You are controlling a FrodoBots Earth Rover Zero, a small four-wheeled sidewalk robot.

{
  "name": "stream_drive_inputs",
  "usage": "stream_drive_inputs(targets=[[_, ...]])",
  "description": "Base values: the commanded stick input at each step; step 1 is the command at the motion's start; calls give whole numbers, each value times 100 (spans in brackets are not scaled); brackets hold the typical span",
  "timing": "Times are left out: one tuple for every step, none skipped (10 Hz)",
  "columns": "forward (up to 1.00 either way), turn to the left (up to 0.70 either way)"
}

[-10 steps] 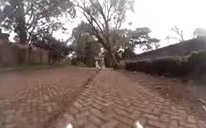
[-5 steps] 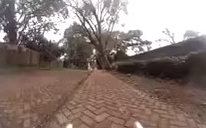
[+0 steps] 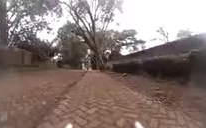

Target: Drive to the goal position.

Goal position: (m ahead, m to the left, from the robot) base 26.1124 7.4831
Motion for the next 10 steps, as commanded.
stream_drive_inputs(targets=[[70,0],[70,0],[70,0],[70,0],[70,0],[70,1],[70,3],[70,5],[70,13],[70,6]])
